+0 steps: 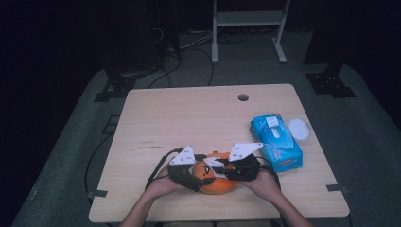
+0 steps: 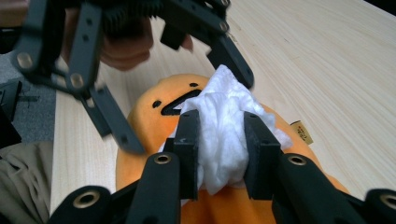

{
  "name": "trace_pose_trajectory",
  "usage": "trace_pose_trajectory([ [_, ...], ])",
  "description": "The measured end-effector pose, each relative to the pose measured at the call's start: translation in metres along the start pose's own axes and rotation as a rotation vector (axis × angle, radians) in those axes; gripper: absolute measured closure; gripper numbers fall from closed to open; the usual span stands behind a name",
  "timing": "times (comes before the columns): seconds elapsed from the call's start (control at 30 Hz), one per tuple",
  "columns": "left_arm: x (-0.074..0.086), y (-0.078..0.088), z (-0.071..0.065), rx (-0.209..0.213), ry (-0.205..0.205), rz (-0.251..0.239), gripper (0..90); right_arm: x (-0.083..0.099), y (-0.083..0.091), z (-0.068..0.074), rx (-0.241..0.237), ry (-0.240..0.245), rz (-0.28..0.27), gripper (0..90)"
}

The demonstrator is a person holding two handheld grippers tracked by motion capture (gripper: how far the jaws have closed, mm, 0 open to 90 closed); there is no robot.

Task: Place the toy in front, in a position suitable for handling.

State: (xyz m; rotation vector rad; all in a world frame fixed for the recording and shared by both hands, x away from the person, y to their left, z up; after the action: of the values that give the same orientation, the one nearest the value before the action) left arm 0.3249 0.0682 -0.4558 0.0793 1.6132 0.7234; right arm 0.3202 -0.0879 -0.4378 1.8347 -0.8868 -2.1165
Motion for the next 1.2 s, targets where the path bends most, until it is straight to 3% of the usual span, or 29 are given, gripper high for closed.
trace_pose_trajectory([
  [0.3,0.009,0.002,0.005,0.01,-0.017,0.013,27.4,0.005,0.011,-0.004,0.003,-0.012,-0.016,74.4],
  [0.7,0.016,0.002,0.013,0.01,0.019,-0.005,29.7,0.032,0.04,-0.012,0.072,-0.059,-0.01,75.9],
  [0.97,0.018,0.0,0.019,-0.008,0.058,-0.012,29.6,0.023,0.029,0.016,0.009,0.036,-0.032,75.8],
  [1.07,0.018,0.001,0.021,-0.002,0.062,-0.012,29.8,0.023,0.03,0.013,0.018,0.031,-0.034,76.0],
  [1.2,0.018,0.001,0.021,-0.001,0.064,-0.017,29.9,0.033,0.037,-0.002,0.053,-0.016,-0.035,76.1],
])
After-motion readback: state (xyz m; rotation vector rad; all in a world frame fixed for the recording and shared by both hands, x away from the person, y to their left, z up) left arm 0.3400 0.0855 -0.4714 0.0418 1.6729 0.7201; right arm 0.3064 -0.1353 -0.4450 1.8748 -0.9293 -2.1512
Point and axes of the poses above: each handheld gripper's, and its own axes: y roughly backward along the jaws, x roughly out of its underside, z roughly to its left, the point moved 5 cm from there along -y, roughly forward along the jaws, and after that the axes turned 6 degrees about -x, right-handed, at the moved point
